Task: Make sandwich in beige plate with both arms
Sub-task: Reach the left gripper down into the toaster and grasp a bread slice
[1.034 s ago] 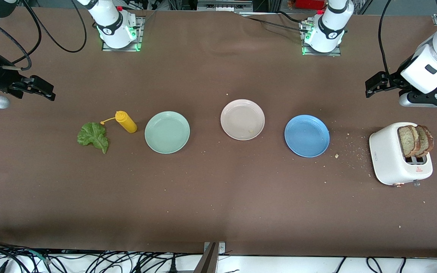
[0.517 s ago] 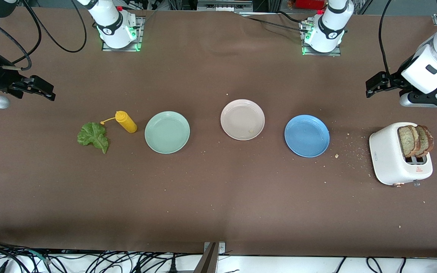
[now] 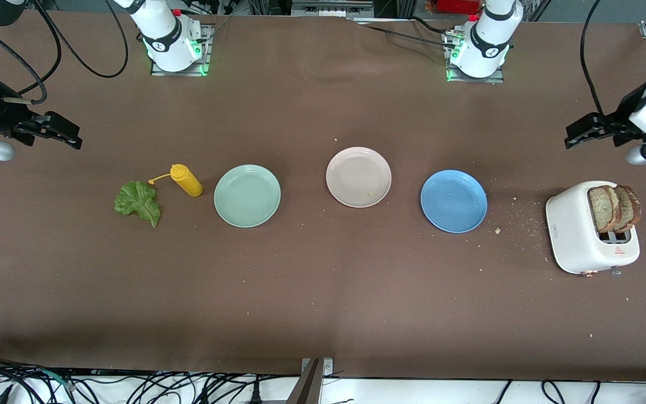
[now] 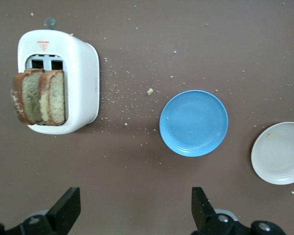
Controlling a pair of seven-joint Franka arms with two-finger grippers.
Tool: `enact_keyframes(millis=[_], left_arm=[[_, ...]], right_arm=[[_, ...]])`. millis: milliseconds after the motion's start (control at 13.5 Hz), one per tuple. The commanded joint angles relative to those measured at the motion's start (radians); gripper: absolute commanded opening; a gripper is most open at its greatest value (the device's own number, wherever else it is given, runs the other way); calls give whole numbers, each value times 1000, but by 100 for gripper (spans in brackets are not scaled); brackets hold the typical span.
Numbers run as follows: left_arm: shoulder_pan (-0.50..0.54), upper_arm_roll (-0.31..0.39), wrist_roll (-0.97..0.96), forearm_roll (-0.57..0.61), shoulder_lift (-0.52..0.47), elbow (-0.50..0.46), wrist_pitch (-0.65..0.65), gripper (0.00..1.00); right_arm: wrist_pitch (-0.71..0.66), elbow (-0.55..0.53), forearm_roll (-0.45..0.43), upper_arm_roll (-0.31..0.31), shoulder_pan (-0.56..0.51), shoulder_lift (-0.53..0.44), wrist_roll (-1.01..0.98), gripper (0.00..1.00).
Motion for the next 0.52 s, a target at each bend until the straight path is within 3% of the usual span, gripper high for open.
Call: enact_keyframes(millis=[0, 148, 443], left_arm=[[46, -3, 32, 8, 46, 45, -2, 100], [50, -6, 94, 108, 70, 46, 45, 100], [122, -4, 245, 126, 153, 19, 200, 100]], right_arm=[[-3, 16, 6, 9, -7, 5, -17, 100], [-3, 17, 6, 9, -7, 3, -17, 100], [-4, 17, 6, 9, -7, 3, -17, 100]])
